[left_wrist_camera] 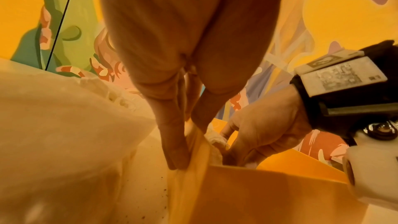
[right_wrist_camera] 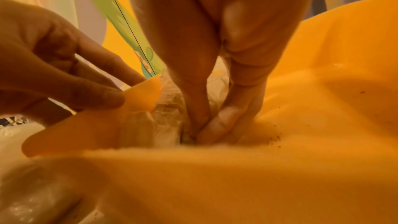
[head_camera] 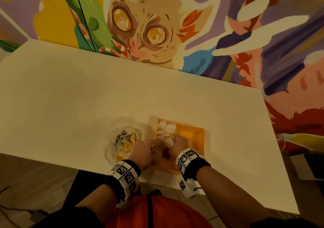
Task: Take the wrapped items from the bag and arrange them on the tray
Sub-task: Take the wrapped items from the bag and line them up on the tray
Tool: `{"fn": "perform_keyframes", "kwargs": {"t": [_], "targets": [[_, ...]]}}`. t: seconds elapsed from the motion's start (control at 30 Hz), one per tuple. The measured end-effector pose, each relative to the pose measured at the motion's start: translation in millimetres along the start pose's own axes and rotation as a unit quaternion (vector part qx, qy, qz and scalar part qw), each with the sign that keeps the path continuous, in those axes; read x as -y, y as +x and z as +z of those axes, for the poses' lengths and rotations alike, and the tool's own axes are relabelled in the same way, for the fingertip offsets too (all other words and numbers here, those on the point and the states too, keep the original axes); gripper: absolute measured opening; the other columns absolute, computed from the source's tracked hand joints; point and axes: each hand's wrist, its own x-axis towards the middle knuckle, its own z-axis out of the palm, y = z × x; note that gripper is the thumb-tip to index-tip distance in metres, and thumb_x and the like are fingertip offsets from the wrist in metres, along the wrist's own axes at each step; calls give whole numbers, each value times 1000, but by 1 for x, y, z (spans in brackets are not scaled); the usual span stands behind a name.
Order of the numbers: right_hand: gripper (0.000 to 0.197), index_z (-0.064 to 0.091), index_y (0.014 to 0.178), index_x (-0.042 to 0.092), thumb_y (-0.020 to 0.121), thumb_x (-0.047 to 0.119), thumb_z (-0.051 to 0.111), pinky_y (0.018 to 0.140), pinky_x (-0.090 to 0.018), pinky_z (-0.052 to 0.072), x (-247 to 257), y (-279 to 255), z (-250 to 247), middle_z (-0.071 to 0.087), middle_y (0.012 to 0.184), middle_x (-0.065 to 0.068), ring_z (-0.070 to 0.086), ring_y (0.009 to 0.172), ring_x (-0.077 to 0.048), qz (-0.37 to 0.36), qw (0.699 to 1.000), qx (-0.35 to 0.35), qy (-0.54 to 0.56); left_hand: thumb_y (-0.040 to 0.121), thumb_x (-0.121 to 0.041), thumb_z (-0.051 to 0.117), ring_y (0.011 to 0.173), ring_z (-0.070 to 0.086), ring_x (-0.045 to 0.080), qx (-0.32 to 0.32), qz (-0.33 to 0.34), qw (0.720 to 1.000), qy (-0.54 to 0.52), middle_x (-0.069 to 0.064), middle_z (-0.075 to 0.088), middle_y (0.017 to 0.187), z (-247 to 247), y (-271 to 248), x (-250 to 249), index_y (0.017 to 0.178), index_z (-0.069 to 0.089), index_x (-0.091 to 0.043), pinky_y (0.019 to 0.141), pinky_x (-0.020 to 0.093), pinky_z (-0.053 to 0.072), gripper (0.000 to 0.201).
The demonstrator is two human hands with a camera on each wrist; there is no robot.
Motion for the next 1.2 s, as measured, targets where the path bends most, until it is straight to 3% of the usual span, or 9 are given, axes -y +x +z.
{"fn": "perform_keyframes", "kwargs": {"t": [0.2,0.47,0.57,0.63,0.7,0.77,0.93,1.13,1.2], "targets": [[49,51,123,7,82,21,73,84,-32,47,1,3,0,56,125,-16,56,113,-32,-4,1000,-11,12,63,-59,25,77,67,22,-4,1,1000,-9,2,73,84,0,0,2,96,73,-24,70,40,57,69],[41,56,119,12,82,23,70,79,-28,47,-2,-5,-3,64,118,-10,61,107,-29,-39,998,-2,57,61,-58,26,76,67,23,-14,3,1000,-15,3,73,81,-1,-1,-1,90,72,-23,69,40,58,65],[31,58,111,17,84,27,68,79,-32,54,-8,-7,-5,67,110,-7,64,98,-26,-30,993,10,117,59,-59,24,80,68,24,-11,0,1000,-19,4,73,85,-2,-2,-2,93,73,-23,71,40,58,69],[35,57,110,22,81,36,70,79,-38,57,-8,-8,-7,67,107,-4,66,91,-25,-16,985,17,174,62,-58,27,84,67,25,-10,2,1000,-21,4,73,88,-4,-3,-2,100,72,-26,74,40,58,67],[57,52,126,21,77,44,71,81,-41,58,-7,-7,-8,65,113,-4,65,95,-24,2,972,15,235,68,-50,33,87,66,28,-3,7,1000,-11,6,73,91,-6,-6,-6,104,71,-23,79,41,56,59],[66,46,136,17,81,45,68,89,-43,55,-3,-5,-11,60,125,-5,62,105,-25,14,961,1,276,71,-41,36,91,66,29,3,12,1000,8,8,73,96,-6,-8,-8,107,69,-18,82,42,53,54],[44,50,136,11,98,34,53,101,-38,46,11,-10,-20,55,135,-6,53,121,-26,-1,946,-13,325,89,-22,53,94,66,27,-1,15,998,53,6,72,103,-5,-7,-6,115,66,-19,85,42,53,29],[45,49,139,14,98,32,51,103,-41,45,14,-8,-19,53,139,-6,51,125,-27,13,933,-28,358,92,-21,55,102,64,28,5,13,996,87,6,69,108,-2,-6,-3,119,62,-18,89,42,52,27],[43,50,138,12,98,28,51,103,-44,46,14,-5,-19,54,138,-7,52,122,-27,12,931,-23,365,93,-19,55,102,63,29,1,7,999,51,8,68,108,-1,-8,-1,119,63,-18,89,43,53,28]]}}
